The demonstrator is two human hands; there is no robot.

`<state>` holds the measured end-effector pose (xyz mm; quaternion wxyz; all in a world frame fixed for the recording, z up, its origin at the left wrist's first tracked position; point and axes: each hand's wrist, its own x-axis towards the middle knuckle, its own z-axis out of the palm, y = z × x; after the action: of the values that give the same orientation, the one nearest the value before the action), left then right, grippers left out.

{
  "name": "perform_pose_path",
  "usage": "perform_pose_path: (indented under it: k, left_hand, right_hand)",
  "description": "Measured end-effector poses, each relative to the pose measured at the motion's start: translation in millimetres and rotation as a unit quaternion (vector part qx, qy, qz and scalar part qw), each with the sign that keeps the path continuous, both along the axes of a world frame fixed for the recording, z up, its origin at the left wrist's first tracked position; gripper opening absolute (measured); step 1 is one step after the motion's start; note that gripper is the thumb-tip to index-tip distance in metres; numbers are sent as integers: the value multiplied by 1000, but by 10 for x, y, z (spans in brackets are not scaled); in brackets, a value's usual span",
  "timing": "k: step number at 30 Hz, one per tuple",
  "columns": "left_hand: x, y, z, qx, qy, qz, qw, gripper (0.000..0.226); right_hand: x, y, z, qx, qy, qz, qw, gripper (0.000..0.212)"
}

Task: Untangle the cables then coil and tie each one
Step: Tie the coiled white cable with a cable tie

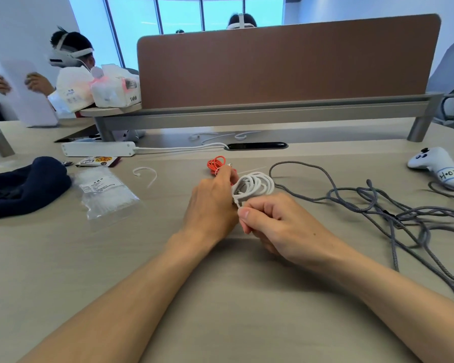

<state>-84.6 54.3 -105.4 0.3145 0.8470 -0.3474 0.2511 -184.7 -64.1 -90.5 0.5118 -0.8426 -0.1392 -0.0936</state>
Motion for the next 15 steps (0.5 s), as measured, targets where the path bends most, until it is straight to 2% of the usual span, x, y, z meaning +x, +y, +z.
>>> perform_pose_path:
  k: [3, 5, 8, 10, 13, 15]
  left_hand:
    - [-30, 27, 24, -46, 68, -49, 995, 22]
    - [-60, 35, 41, -74, 148, -101, 981, 20]
    - [-79, 19, 39, -82, 266, -159, 947, 35]
    - [-69, 15, 30, -84, 294, -173, 936, 40]
    - [-40, 17, -5, -118, 319, -176, 924, 35]
    - [-21, -2, -43, -86, 236, -123, 960, 35]
  right_hand:
    - [4, -55, 13, 19, -13, -15, 1000, 33]
    - [43, -136, 11, 34, -17, -44, 998, 33]
    - [76, -233, 12, 32, -24, -71, 997, 33]
    - [85, -266, 7, 3, -27, -74, 997, 34]
    - [102, -280, 9, -56, -14, -92, 994, 35]
    - [108, -272, 20, -88, -8, -104, 991, 37]
